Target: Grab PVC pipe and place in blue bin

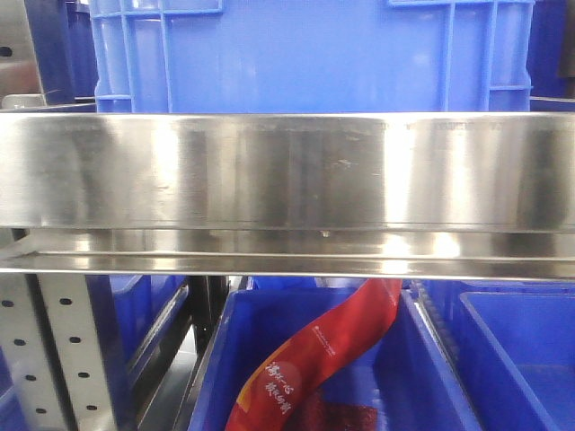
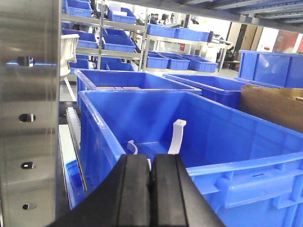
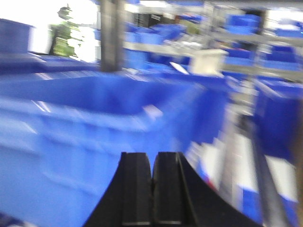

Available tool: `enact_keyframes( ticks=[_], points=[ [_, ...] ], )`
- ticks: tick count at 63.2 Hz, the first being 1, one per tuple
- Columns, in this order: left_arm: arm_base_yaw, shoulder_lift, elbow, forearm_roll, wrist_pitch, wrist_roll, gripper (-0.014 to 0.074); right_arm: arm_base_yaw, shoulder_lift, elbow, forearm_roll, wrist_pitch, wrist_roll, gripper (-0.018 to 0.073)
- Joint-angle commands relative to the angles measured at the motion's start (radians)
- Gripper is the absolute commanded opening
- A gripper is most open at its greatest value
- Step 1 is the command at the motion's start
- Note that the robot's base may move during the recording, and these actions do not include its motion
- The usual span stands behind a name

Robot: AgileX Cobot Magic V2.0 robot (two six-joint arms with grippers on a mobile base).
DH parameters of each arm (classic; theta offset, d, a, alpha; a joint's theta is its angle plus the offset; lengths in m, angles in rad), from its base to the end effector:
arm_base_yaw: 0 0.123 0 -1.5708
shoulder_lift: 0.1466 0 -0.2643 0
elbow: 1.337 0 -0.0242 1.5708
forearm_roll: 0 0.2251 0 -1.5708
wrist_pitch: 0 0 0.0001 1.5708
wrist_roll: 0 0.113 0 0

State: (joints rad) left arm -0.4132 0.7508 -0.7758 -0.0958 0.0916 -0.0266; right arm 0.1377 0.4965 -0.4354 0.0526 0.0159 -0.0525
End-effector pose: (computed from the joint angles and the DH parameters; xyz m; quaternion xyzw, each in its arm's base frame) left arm 0.1545 -0.0688 0.3811 0.1046 0.6918 -0.1919 0.6883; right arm 0.1247 0.0174 0.3126 -0.0487 0.7018 0.0492 0.7090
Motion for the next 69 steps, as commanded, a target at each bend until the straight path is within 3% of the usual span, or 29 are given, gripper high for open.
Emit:
enact_keyframes(
  ticks=[1, 14, 33, 37, 69],
  points=[
    [0.003, -0.007, -0.001, -0.003, -0.021, -0.001, -0.0111, -0.069, -0.069, 0.072, -0.012, -0.028, 0.008, -0.0169],
    [0.003, -0.007, -0.001, -0.003, -0.021, -0.001, -0.0111, -0.161, -0.229, 0.225, -0.012, -0.032, 0.008, -0.0169],
    [0.003, -0.007, -0.001, -0.003, -0.021, -0.001, -0.0111, -0.167, -0.395, 0.430, -0.012, -0.087, 0.008, -0.0169],
    [0.003, -0.007, -0.001, -0.003, -0.021, -0.001, -0.0111, -0.167, -0.417, 0.435, -0.012, -0.143, 0.008, -0.0169],
    [0.003, -0.007, -0.001, -0.003, -0.021, -0.001, -0.0111, -0.167, -0.496, 0.435, -0.013, 0.012, 0.008, -0.0169]
  ],
)
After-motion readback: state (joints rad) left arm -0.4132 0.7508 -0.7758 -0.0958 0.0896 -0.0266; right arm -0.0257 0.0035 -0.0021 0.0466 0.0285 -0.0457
